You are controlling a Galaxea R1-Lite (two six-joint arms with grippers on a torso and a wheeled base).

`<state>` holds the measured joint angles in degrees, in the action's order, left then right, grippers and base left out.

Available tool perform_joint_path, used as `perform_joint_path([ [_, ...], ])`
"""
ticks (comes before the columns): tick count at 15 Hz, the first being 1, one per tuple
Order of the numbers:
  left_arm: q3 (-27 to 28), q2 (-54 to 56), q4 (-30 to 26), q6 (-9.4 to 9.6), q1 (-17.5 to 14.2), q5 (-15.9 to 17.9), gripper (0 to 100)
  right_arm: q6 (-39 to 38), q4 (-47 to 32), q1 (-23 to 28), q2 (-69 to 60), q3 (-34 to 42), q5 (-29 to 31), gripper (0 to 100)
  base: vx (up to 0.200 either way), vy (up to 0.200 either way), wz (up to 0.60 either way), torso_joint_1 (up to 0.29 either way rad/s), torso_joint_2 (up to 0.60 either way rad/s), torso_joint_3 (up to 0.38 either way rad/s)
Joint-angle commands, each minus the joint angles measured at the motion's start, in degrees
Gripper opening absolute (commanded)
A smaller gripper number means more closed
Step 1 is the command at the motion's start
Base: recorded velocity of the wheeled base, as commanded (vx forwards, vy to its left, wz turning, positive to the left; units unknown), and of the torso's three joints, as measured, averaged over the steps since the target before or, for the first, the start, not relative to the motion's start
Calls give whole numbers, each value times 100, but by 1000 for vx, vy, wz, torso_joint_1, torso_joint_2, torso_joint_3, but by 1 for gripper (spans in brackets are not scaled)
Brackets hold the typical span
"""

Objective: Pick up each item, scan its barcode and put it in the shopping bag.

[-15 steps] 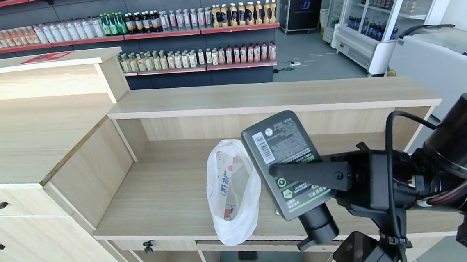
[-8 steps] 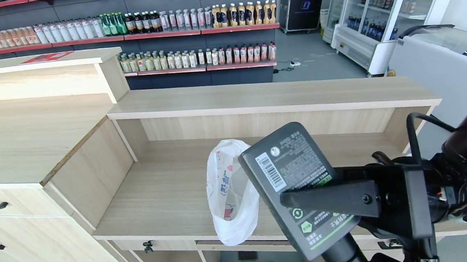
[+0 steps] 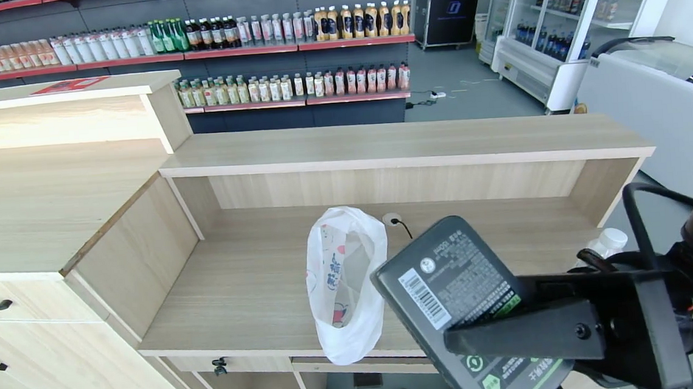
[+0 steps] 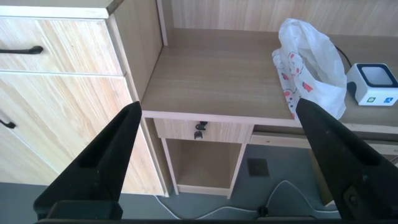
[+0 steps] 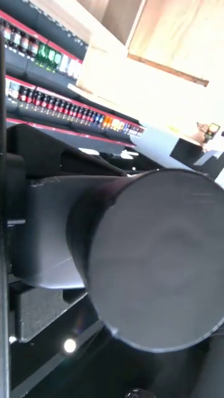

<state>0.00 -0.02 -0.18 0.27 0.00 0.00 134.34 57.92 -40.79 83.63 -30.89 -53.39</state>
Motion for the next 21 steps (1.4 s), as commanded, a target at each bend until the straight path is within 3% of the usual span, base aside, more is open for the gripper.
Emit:
perform_joint_path([
  [1, 0, 2, 1, 0, 0, 0, 100, 198, -606, 484, -681, 92, -206, 0, 0, 0, 0, 0, 0, 0],
  [5, 0, 2, 1, 0, 0, 0, 100, 356, -1511, 1284, -1349, 118, -329, 0, 0, 0, 0, 0, 0, 0],
  [9, 0, 2, 1, 0, 0, 0, 100, 505, -1547, 1293, -1314, 206, -338, 0, 0, 0, 0, 0, 0, 0],
  [13, 0, 2, 1, 0, 0, 0, 100, 910, -2223, 1240, -1331, 206, -338, 0, 0, 0, 0, 0, 0, 0],
  [21, 0, 2, 1, 0, 0, 0, 100, 998, -2215, 1082, -1059, 206, -347, 0, 0, 0, 0, 0, 0, 0],
])
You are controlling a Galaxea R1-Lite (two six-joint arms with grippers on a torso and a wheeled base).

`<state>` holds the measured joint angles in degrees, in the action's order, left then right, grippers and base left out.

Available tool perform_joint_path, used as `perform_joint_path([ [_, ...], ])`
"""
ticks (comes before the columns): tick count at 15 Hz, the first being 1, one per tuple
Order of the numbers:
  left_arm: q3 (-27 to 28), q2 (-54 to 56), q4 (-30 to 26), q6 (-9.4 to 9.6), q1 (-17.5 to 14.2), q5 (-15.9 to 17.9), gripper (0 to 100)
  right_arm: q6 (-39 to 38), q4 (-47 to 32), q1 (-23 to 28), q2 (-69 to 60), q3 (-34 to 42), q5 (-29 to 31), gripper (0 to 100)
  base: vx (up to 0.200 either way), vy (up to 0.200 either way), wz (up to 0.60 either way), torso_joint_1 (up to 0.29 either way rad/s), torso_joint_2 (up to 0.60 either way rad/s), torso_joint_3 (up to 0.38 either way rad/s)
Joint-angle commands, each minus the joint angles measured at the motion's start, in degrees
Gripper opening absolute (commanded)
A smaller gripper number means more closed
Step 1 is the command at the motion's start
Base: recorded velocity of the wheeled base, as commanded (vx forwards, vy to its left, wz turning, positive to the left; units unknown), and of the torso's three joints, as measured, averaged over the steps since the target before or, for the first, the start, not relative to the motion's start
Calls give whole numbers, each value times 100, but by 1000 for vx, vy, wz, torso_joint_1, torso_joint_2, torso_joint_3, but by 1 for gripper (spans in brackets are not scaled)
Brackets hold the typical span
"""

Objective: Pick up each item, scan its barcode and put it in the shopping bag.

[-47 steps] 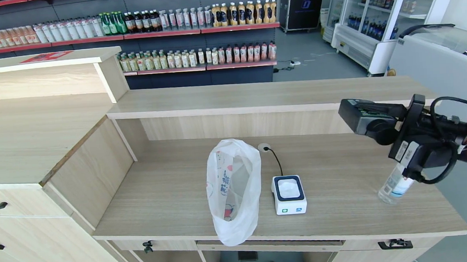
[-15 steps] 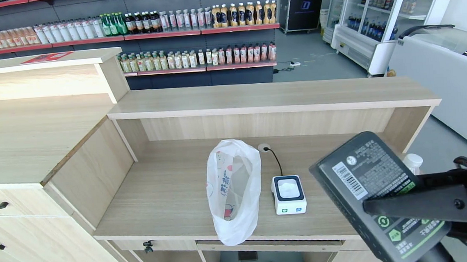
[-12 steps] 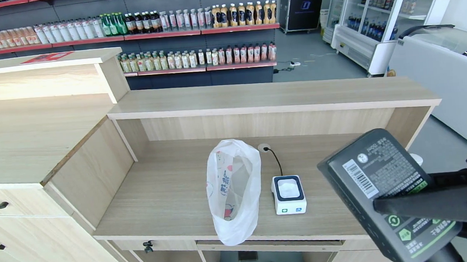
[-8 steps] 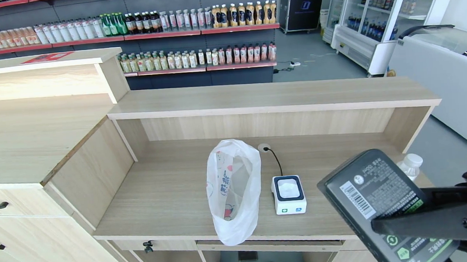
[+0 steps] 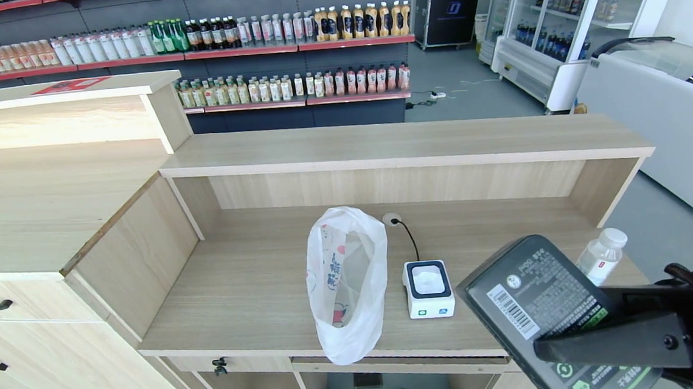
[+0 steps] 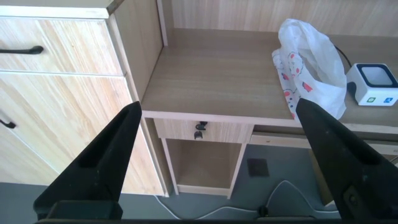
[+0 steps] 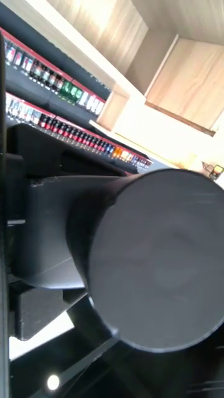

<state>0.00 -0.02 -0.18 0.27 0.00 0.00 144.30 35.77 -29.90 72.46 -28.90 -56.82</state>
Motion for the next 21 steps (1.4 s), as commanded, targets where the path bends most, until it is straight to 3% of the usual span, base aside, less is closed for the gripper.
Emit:
perform_joint_path([
  [1, 0, 2, 1, 0, 0, 0, 100, 28, -17, -7, 84, 8, -4, 0, 0, 0, 0, 0, 0, 0],
  [4, 0, 2, 1, 0, 0, 0, 100, -7, -17, 2, 128, -28, 4, 0, 0, 0, 0, 0, 0, 0],
  [5, 0, 2, 1, 0, 0, 0, 100, -693, -8, 195, 198, -186, 75, 0, 0, 0, 0, 0, 0, 0],
  [7, 0, 2, 1, 0, 0, 0, 100, -2916, -26, 1373, 304, -370, 1041, 0, 0, 0, 0, 0, 0, 0],
  [8, 0, 2, 1, 0, 0, 0, 100, -3558, -17, 1734, 216, -370, 1367, 0, 0, 0, 0, 0, 0, 0],
  [9, 0, 2, 1, 0, 0, 0, 100, -5061, -26, 2806, -30, -274, 2061, 0, 0, 0, 0, 0, 0, 0],
  [11, 0, 2, 1, 0, 0, 0, 100, -6195, -131, 4010, -232, -221, 2333, 0, 0, 0, 0, 0, 0, 0],
  [13, 0, 2, 1, 0, 0, 0, 100, -6599, -615, 4423, -514, -247, 2316, 0, 0, 0, 0, 0, 0, 0],
  [15, 0, 2, 1, 0, 0, 0, 100, -7768, -624, 4476, -549, -239, 2325, 0, 0, 0, 0, 0, 0, 0],
  [18, 0, 2, 1, 0, 0, 0, 100, -8849, -650, 4414, -399, -265, 2342, 0, 0, 0, 200, 2, 1, 1],
  [20, 0, 2, 1, 0, 0, 0, 100, -9921, -509, 3948, -206, -353, 2861, 0, 0, 0, 600, 2, 5, 0],
  [21, 0, 2, 1, 0, 0, 0, 100, -10580, -334, 3650, -4, -449, 3450, 0, 0, 0, 600, 7, 2, 2],
])
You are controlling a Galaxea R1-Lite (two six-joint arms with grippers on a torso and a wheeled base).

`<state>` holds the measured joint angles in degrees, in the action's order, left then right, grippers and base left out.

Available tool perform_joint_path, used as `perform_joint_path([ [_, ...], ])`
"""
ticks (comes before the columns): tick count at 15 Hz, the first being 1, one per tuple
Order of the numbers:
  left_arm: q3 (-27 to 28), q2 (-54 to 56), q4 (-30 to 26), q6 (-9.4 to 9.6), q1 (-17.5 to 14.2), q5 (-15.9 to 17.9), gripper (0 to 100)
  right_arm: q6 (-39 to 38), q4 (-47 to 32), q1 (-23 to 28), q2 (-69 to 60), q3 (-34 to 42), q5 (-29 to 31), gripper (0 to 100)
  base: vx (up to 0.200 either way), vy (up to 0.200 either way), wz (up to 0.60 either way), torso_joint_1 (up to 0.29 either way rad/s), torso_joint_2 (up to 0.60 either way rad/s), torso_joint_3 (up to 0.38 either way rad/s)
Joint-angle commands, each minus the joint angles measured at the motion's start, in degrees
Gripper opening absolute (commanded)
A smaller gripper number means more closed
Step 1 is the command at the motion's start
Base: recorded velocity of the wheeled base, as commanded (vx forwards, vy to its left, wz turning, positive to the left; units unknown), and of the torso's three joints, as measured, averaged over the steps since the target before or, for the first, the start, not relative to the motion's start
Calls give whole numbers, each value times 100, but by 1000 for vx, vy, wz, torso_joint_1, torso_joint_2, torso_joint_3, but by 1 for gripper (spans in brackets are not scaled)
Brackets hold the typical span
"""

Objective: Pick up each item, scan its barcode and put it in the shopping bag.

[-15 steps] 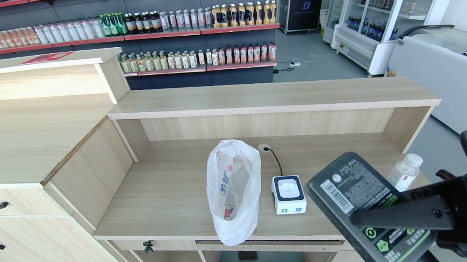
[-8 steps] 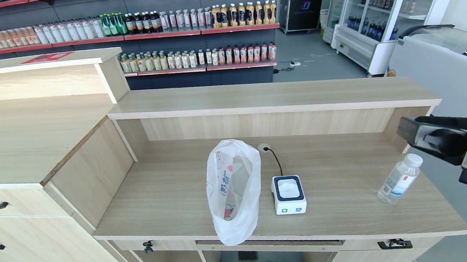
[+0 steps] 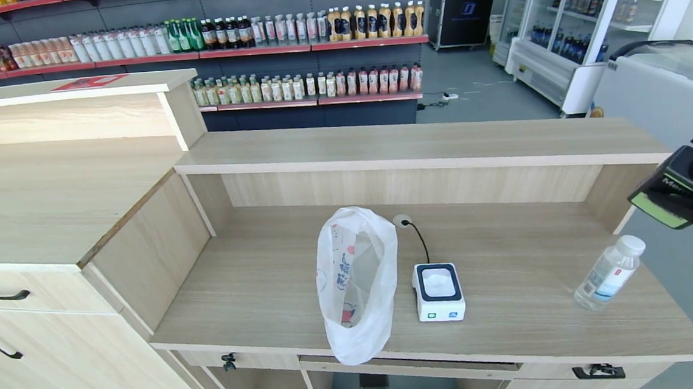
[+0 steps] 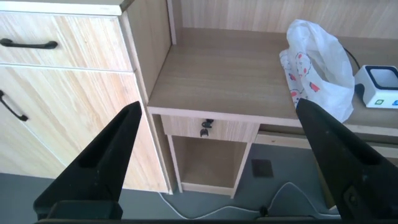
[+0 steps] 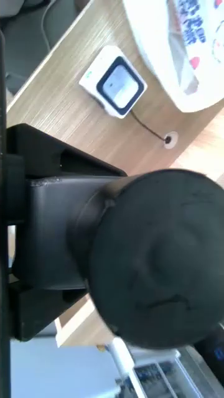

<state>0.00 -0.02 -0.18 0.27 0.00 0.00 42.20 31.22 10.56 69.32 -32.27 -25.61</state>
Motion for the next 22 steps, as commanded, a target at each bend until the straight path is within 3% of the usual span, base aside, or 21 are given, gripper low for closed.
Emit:
perform_joint_path([
  [1, 0, 2, 1, 0, 0, 0, 100, -1021, 209, -792, 522, -227, 962, 0, 0, 0, 600, 7, 2, 12],
  [4, 0, 2, 1, 0, 0, 0, 100, -2674, 148, -1319, 1260, -210, 997, 0, 0, 0, 0, 0, 0, 0],
  [7, 0, 2, 1, 0, 0, 0, 100, -5143, 148, -1249, 2033, -254, 382, 0, 0, 0, 0, 0, 0, 0],
  [8, 0, 2, 1, 0, 0, 0, 100, -5328, 148, -1144, 2288, -262, 346, 0, 0, 0, 0, 0, 0, 0],
  [11, 0, 2, 1, 0, 0, 0, 100, -5231, 183, -660, 2886, -289, -462, 0, 0, 0, 0, 0, 0, 0],
  [15, 0, 2, 1, 0, 0, 0, 100, -4888, 191, -379, 3483, -561, -919, 0, 0, 0, 0, 0, 0, 0],
  [22, 0, 2, 1, 0, 0, 0, 100, -4080, 148, -388, 4283, -1036, -1121, 0, 0, 0, 0, 0, 0, 0],
])
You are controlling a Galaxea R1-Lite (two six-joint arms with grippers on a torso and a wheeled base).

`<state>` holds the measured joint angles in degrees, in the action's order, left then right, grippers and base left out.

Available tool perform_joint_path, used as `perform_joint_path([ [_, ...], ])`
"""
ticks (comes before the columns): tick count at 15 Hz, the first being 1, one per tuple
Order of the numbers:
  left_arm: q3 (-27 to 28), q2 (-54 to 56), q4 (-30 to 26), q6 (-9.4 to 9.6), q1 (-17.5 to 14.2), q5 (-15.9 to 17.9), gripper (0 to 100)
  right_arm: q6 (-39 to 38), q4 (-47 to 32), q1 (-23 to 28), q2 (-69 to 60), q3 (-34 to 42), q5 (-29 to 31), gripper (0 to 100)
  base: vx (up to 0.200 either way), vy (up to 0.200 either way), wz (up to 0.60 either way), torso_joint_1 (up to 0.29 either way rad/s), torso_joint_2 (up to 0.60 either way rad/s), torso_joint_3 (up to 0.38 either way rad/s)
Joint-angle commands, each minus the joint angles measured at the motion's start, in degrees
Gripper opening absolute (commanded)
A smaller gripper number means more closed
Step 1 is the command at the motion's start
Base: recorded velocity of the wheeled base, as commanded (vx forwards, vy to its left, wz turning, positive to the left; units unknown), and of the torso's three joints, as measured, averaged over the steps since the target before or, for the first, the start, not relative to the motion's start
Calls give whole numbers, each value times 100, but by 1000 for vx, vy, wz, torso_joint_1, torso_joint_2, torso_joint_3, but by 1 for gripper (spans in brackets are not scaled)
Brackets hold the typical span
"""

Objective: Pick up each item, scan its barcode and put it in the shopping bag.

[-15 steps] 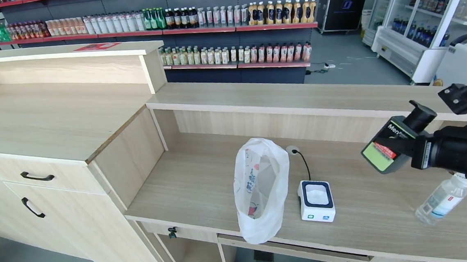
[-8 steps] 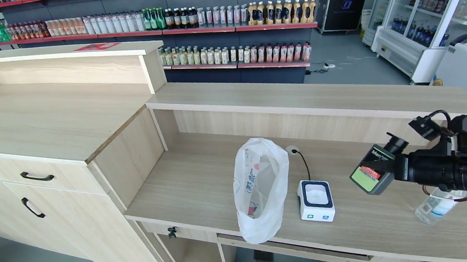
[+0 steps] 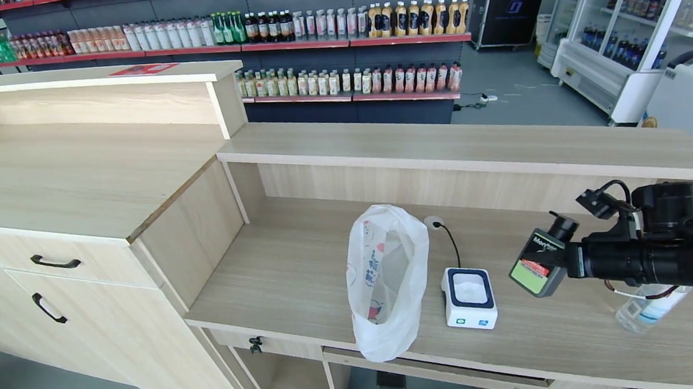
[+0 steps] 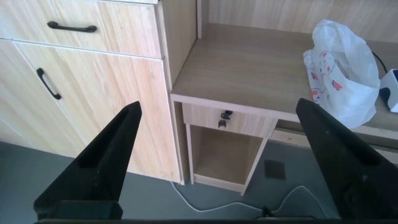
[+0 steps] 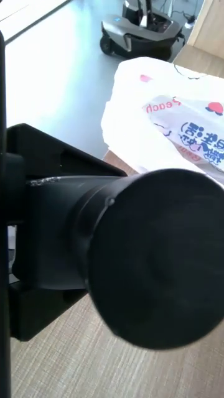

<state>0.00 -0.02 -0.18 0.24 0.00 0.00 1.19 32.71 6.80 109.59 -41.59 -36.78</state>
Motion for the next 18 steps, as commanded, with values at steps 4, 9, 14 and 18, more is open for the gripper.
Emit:
perform_joint_path([
  [4, 0, 2, 1, 2, 0, 0, 100, 382, -10, -162, 581, -297, -14, 0, 0, 0, 0, 0, 0, 0],
  [9, 0, 2, 1, 2, 0, 0, 100, 636, -1, -355, 756, -112, -5, 0, 0, 0, 0, 0, 0, 0],
  [14, 0, 2, 1, 2, 0, 0, 100, 628, 52, -443, 994, -288, -22, 0, 0, 0, 0, 0, 0, 0],
  [18, 0, 2, 1, 2, 0, 0, 100, 592, 192, -487, 1126, -358, -216, 0, 0, 0, 0, 0, 0, 0],
])
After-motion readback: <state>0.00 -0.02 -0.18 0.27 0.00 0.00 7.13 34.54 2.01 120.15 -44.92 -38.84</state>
